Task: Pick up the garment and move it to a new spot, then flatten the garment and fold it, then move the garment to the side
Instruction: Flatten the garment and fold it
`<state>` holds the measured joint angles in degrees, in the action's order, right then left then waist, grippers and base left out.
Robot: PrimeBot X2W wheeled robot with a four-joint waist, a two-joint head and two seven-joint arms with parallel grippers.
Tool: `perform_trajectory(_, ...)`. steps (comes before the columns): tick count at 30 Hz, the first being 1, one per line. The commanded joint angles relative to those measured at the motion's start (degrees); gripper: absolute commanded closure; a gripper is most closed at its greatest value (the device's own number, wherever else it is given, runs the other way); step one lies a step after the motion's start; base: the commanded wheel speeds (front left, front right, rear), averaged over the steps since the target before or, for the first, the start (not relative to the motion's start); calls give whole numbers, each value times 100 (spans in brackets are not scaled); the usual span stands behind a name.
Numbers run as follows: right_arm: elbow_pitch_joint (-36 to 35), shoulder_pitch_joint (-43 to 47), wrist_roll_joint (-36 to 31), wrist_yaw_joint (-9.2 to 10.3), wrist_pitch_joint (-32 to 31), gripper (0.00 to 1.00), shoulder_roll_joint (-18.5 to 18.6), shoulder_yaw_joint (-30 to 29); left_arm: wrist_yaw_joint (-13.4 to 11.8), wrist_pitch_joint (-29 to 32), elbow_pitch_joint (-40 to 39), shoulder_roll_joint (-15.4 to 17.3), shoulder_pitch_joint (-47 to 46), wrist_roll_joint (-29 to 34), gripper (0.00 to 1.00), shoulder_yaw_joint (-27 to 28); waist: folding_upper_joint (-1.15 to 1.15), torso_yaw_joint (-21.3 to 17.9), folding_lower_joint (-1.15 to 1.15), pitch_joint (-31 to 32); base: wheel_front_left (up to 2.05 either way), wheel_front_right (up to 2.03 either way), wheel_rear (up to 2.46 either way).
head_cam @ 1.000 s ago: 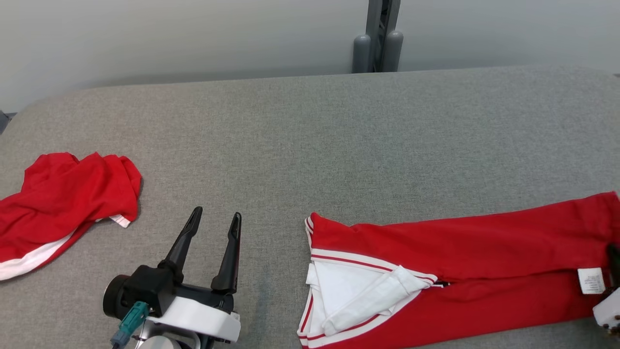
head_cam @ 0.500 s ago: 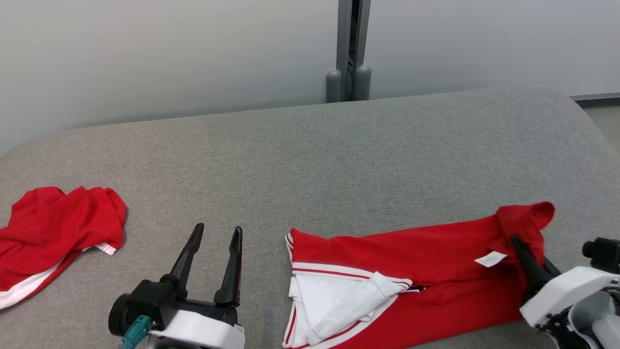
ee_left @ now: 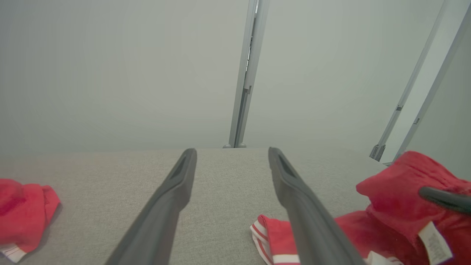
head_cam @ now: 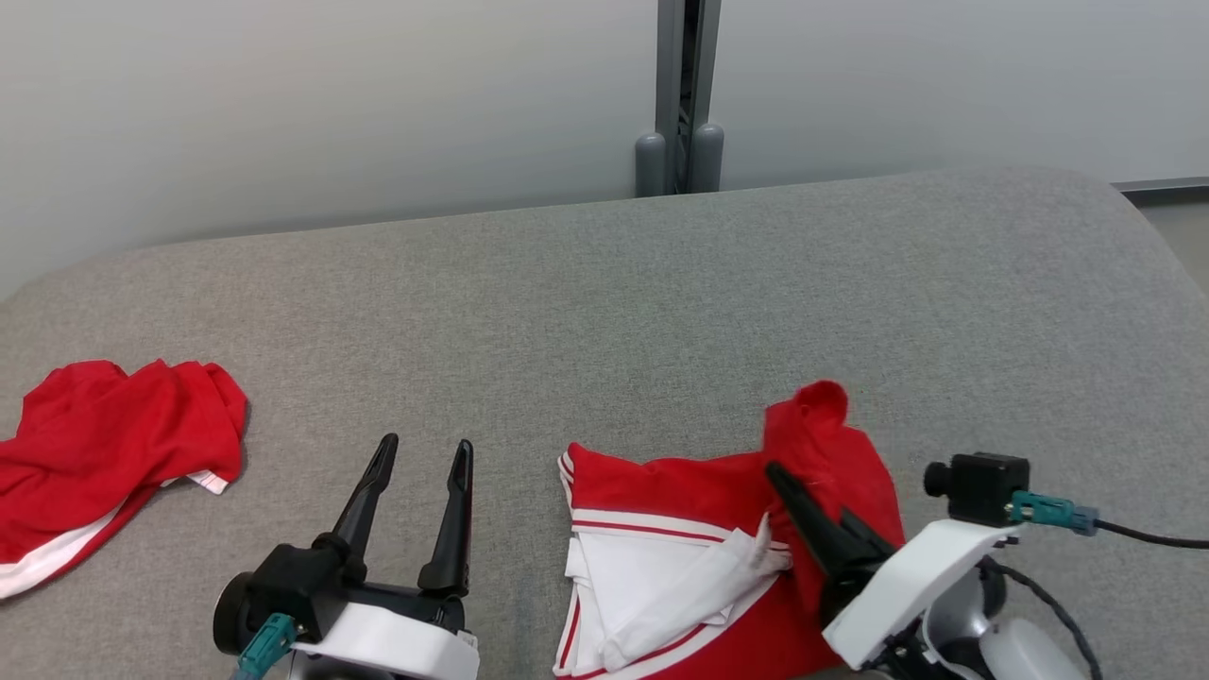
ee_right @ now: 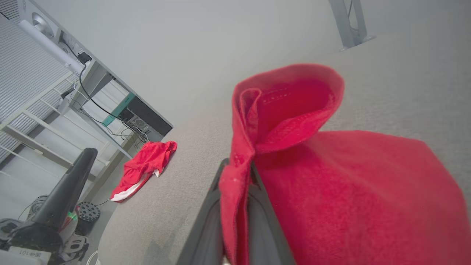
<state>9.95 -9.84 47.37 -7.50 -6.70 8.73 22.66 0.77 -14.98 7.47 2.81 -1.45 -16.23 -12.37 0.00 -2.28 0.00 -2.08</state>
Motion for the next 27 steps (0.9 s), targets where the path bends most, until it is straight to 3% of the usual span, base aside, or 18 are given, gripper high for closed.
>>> perform_trajectory(1, -92, 74, -49, 2, -77, 100, -91, -3, 0, -19, 3, 18, -44, -11, 0, 10, 0, 39, 0, 1, 0, 0, 0)
perform_trajectory(8, -267, 185, -134, 2, -365, 100, -522, 182, 13, -19, 26, 19, -84, -41, 0, -11, 0, 271, 0, -6, 0, 0, 0)
perform_trajectory(17, 448, 43, 236, 2, 57, 100, -566, 466, 22, -20, 61, 19, -157, -83, 0, -60, 0, 687, 0, -160, 0, 0, 0)
perform_trajectory(19, 680, 3, 468, 2, 108, 0, -568, 515, 23, -20, 71, 19, -163, -89, 0, -57, 0, 760, 0, -201, 0, 0, 0)
perform_trajectory(27, 1062, -295, 811, 2, 265, 0, -565, 995, 41, -20, 128, 18, -257, -210, 0, -42, 0, 938, 0, -369, 0, 0, 0)
